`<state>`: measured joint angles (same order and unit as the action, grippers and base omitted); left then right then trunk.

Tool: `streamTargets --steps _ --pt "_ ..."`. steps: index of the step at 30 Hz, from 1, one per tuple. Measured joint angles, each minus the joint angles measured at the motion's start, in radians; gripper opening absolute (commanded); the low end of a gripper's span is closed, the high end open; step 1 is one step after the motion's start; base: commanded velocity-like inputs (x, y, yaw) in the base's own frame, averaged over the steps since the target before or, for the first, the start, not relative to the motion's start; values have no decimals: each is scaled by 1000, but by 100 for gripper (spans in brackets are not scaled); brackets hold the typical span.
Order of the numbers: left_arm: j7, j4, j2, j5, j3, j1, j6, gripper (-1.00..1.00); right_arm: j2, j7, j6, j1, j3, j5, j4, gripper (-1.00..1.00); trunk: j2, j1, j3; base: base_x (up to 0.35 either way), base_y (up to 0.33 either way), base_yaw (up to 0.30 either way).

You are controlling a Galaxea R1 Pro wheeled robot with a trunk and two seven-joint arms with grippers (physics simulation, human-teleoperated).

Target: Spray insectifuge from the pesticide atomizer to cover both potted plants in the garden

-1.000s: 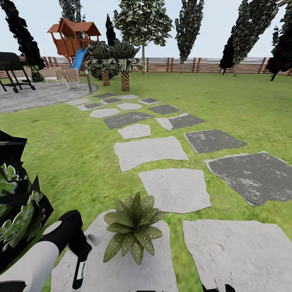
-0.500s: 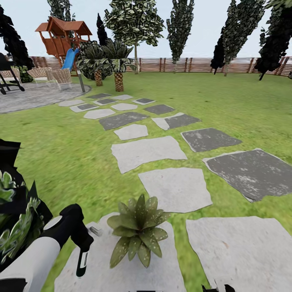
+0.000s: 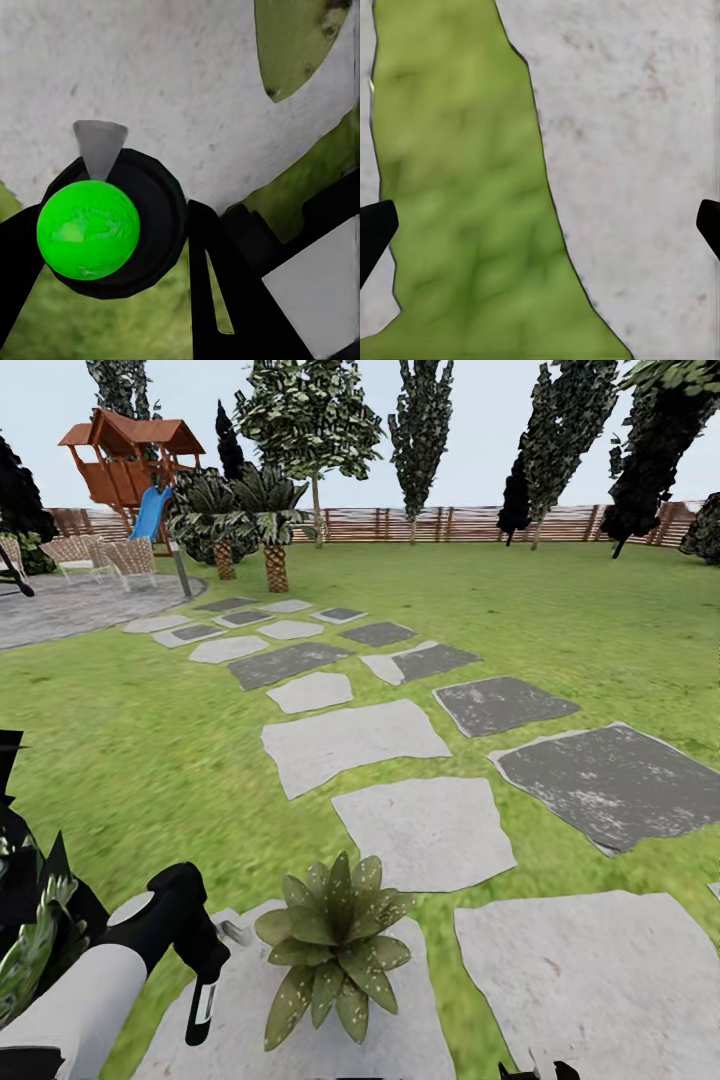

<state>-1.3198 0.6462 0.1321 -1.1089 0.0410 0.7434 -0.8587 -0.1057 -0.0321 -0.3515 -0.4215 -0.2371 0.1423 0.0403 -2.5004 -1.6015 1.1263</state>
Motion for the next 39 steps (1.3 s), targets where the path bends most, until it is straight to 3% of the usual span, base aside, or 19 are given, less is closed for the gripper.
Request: streamTargets --steps 4,7,9,10,13,16,18,24,26,31,34,36,39 --pt "-48 11 21 -2 7 3 3 -100 -1 0 -1 0 -2 0 0 100 0 0 0 0 0 -3" --pt "-57 11 8 -1 7 3 62 -100 -2 -1 -1 0 -3 0 0 100 0 0 0 0 0 0" --pt "-57 11 -2 -1 7 0 71 -100 -1 -1 0 0 -3 0 0 100 0 0 0 0 0 0" --pt "-56 10 -23 1 5 -8 75 -100 0 -1 0 0 -4 0 0 100 0 0 0 0 0 0" --pt "-56 9 -29 -2 11 -13 92 -100 0 -1 0 0 -5 -1 0 100 0 0 0 0 0 0" --pt "-54 -2 -13 -6 -2 -14 268 -100 0 -1 0 0 -6 -1 0 100 0 0 0 0 0 0" --pt "-54 1 -8 -2 -5 -14 288 -100 0 -1 0 0 -6 -2 0 100 0 0 0 0 0 0" --pt "-55 10 -10 4 -12 -2 274 -100 0 -1 0 0 -6 -2 0 100 0 0 0 0 0 0" --pt "-54 10 -17 1 -12 7 220 -100 0 -1 0 0 -6 -2 0 100 0 0 0 0 0 0" --pt "-78 10 -4 -8 -8 10 201 -100 0 -1 -1 0 -4 0 0 100 0 0 0 0 0 0" --pt "-89 9 20 -10 -5 23 200 -100 0 -1 -1 0 -3 0 0 100 0 0 0 0 0 0" --pt "-92 8 57 -9 -5 23 200 -100 0 -1 -2 0 -3 0 0 100 0 0 0 0 0 0" --pt "-90 7 66 -9 -3 16 201 -100 0 -1 -2 0 -3 0 0 100 0 0 0 0 0 0"
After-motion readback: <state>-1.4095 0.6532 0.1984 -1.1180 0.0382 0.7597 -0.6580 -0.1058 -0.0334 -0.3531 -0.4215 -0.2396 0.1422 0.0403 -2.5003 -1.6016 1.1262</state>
